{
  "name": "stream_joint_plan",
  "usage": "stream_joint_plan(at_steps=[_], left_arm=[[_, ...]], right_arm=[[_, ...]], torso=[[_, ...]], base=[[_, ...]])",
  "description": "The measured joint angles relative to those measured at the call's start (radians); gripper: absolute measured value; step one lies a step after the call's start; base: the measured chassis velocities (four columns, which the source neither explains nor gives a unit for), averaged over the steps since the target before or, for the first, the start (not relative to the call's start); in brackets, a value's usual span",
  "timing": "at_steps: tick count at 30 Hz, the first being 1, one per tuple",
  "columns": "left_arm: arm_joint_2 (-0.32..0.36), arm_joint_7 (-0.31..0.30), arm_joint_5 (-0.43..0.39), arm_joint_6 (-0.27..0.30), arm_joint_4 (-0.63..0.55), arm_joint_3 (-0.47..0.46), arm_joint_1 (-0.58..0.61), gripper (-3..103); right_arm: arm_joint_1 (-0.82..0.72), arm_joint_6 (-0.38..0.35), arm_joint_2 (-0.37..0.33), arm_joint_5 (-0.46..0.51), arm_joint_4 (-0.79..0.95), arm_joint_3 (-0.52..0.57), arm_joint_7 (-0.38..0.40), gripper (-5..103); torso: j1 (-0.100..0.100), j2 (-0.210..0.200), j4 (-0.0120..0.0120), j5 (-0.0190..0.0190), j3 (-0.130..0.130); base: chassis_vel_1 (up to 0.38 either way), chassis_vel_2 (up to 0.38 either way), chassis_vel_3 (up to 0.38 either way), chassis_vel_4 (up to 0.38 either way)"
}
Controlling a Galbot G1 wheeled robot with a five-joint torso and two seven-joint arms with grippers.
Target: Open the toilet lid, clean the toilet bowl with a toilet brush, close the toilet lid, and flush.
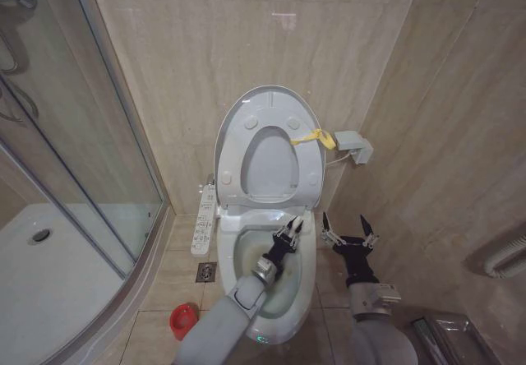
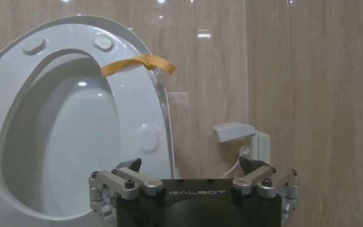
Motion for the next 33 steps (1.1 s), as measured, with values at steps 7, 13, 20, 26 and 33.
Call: stream_joint_plan(at_steps=[7, 13, 20, 26, 33], left_arm=[[0.003, -0.005, -0.005, 0.036, -0.13, 0.028, 0.005, 21], [-0.009, -0.001, 0.007, 0.015, -0.038, 0.019, 0.005, 21], [0.0, -0.002, 0.003, 0.016, -0.07, 0.002, -0.006, 21], [-0.004, -0.002, -0.006, 0.031, -0.095, 0.027, 0.006, 21], [-0.004, 0.001, 0.004, 0.012, -0.024, 0.01, -0.002, 21]], right_arm=[[0.0, 0.0, 0.0, 0.0, 0.0, 0.0, 0.0, 100], [0.0, 0.0, 0.0, 0.0, 0.0, 0.0, 0.0, 100], [0.0, 0.0, 0.0, 0.0, 0.0, 0.0, 0.0, 100], [0.0, 0.0, 0.0, 0.0, 0.0, 0.0, 0.0, 100], [0.0, 0.0, 0.0, 0.0, 0.0, 0.0, 0.0, 100]], torso=[[0.0, 0.0, -0.0005, 0.0, 0.0], [0.0, 0.0, -0.0001, 0.0, 0.0], [0.0, 0.0, -0.0003, 0.0, 0.0], [0.0, 0.0, -0.0005, -0.0001, 0.0], [0.0, 0.0, 0.0001, 0.0001, 0.0]], base=[[0.0, 0.0, 0.0, 0.0], [0.0, 0.0, 0.0, 0.0], [0.0, 0.0, 0.0, 0.0], [0.0, 0.0, 0.0, 0.0], [0.0, 0.0, 0.0, 0.0]])
